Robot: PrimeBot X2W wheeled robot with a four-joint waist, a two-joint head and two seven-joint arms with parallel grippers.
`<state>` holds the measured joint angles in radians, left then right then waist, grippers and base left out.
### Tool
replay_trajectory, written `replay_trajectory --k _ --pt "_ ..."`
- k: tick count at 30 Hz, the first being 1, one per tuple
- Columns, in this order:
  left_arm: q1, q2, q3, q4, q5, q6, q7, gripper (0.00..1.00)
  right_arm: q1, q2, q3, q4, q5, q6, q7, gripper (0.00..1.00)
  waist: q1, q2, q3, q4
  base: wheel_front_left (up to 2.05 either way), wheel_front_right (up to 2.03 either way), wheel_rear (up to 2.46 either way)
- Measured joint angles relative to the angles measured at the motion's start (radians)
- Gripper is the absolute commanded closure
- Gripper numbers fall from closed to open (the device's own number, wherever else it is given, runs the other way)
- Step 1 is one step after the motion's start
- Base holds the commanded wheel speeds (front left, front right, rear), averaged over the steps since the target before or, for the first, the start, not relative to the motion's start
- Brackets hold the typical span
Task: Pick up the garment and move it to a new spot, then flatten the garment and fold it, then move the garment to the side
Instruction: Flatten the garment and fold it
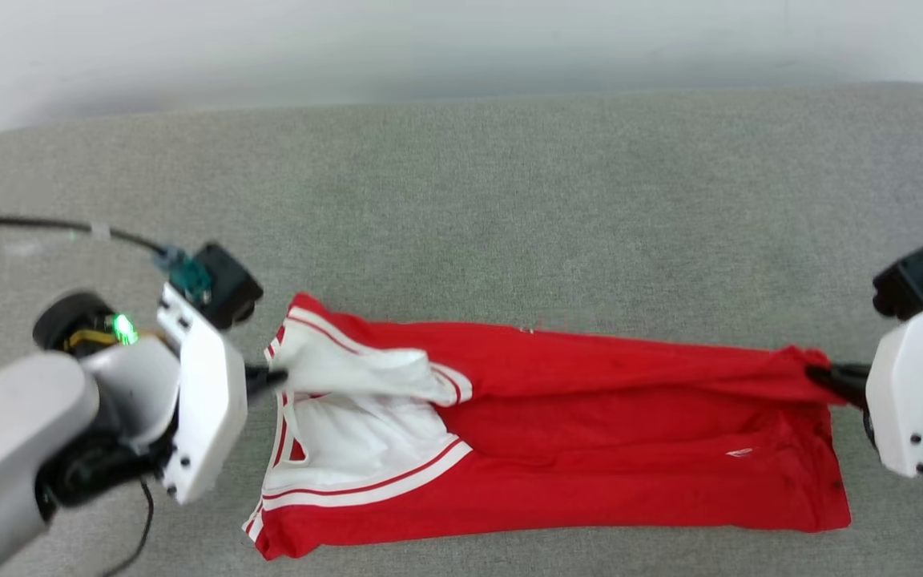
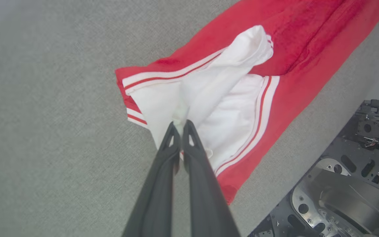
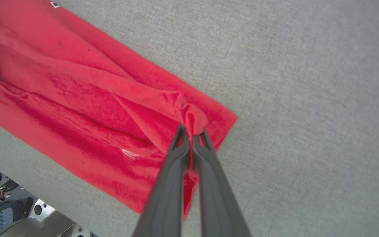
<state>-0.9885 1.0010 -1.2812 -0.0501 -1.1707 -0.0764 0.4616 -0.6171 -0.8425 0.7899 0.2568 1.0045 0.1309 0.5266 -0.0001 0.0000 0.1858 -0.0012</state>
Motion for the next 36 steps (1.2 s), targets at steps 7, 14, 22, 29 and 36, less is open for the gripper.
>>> replay_trajectory --k 7,14,22,29,36 --pt "0.178 0.021 -0.001 -0.046 -0.013 0.049 -0.038 1.00 0.097 -0.008 0.017 -0.001 0.012 0.000 -0.054 1.00 0.0000 0.0001 -0.025 -0.003 0.00 0.00 0.00" --pt "0.287 -0.021 -0.001 0.016 -0.009 0.048 -0.044 1.00 0.130 0.036 0.041 0.051 -0.002 0.000 -0.065 1.00 0.0000 0.0000 -0.005 -0.007 0.00 0.00 0.00" --pt "0.293 -0.047 0.009 0.059 0.045 0.038 -0.106 0.00 0.122 0.075 0.039 0.099 -0.038 0.000 -0.105 0.00 0.0000 0.0000 -0.012 -0.010 0.00 0.00 0.00" --pt "0.293 -0.024 0.040 0.012 0.119 0.114 -0.225 0.00 0.124 0.044 -0.055 0.012 -0.036 0.000 -0.202 0.00 0.0001 0.0001 -0.049 -0.022 0.00 0.00 0.00" --pt "0.338 -0.036 0.122 -0.008 0.185 0.309 -0.457 0.00 0.176 0.038 -0.206 0.009 -0.035 0.000 -0.292 0.00 0.0000 0.0000 -0.040 -0.036 0.00 0.00 0.00"
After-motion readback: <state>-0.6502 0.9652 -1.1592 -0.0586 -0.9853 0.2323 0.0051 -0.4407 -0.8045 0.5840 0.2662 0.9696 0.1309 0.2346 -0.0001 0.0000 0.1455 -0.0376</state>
